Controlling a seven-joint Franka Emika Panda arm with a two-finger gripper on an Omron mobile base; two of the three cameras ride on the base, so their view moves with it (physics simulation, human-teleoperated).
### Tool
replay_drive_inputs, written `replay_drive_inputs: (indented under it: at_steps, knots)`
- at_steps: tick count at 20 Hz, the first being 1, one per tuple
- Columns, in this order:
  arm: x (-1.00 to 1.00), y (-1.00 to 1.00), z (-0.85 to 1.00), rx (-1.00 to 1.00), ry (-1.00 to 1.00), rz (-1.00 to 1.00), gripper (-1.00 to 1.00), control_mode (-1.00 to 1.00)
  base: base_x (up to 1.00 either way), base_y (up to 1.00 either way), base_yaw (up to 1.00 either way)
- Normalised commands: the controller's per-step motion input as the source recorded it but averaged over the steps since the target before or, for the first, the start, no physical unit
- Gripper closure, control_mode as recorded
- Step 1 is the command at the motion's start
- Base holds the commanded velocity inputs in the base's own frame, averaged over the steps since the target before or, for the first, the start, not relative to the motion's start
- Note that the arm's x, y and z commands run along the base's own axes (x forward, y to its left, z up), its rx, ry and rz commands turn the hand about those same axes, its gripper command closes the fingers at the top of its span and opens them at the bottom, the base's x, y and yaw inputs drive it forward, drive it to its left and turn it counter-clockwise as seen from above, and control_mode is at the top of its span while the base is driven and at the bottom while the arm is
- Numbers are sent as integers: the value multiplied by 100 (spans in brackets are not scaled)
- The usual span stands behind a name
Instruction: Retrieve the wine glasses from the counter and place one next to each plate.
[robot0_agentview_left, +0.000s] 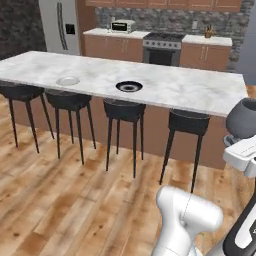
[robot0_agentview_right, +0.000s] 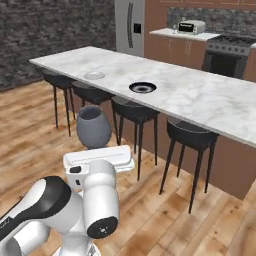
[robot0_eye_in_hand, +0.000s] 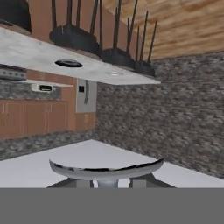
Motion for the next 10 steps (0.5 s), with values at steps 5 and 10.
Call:
replay_drive_inputs:
  at_steps: [5,10]
  knots:
    - [0,0,0,0,0,0,100,100,38,64,-81]
    - [0,0,0,0,0,0,100,100,47,98,-58]
